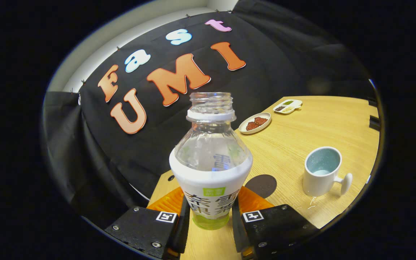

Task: Take the bottle from table, then pour the juice into the cup, finally place the bottle on the coaster

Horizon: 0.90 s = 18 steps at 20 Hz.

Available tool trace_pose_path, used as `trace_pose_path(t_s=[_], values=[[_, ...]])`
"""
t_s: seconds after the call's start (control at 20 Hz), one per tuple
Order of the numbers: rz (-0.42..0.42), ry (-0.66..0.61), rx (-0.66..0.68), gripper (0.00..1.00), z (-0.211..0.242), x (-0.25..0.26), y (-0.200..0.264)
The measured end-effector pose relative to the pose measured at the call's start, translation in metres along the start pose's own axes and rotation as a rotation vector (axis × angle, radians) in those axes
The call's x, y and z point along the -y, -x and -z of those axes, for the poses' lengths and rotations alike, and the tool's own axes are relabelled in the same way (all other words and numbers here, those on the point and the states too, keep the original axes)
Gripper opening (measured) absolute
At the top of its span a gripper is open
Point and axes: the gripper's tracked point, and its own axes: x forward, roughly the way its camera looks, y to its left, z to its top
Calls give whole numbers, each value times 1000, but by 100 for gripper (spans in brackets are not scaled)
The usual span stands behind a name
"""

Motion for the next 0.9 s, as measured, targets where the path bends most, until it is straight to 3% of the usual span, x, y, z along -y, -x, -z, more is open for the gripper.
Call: trace_pose_path(t_s=[0.45, 0.9], values=[[-116, -338, 53, 52, -29, -13, -5], [-138, -559, 69, 52, -36, -7, -6]])
